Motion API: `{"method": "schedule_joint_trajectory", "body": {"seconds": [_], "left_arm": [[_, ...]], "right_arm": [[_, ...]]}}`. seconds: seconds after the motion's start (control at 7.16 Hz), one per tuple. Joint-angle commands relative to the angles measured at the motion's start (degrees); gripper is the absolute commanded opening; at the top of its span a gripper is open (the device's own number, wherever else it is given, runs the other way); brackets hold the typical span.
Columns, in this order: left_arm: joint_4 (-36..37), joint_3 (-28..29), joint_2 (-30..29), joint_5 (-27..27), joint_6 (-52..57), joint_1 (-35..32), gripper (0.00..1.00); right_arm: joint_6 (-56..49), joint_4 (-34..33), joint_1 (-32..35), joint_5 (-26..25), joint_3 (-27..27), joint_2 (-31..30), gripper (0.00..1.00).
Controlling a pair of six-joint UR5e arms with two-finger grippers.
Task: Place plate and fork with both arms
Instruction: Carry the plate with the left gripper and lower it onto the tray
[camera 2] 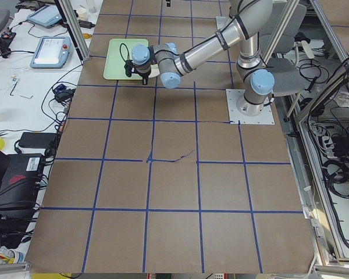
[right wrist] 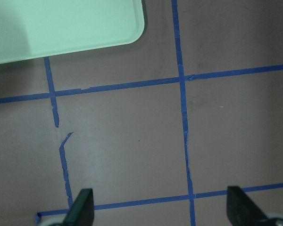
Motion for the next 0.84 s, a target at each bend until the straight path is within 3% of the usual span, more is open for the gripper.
{"method": "schedule_joint_trajectory", "body": {"seconds": [0.0,0.42,0.7], "left_arm": [[-0.24,14.38,-11.16,0.12,-8.41,-7.2,0.0],[1.61,24.96,-21.03,4.69,-13.64,-13.89,0.0],[2.39,25.6,-22.55,4.78,-15.21,-14.52,0.0]], "right_arm": [[0.06,0.0,0.06,0.01,0.0,0.02,1.0],[0.06,0.0,0.23,0.01,0.09,0.02,1.0],[0.06,0.0,0.23,0.01,0.09,0.02,1.0]]}}
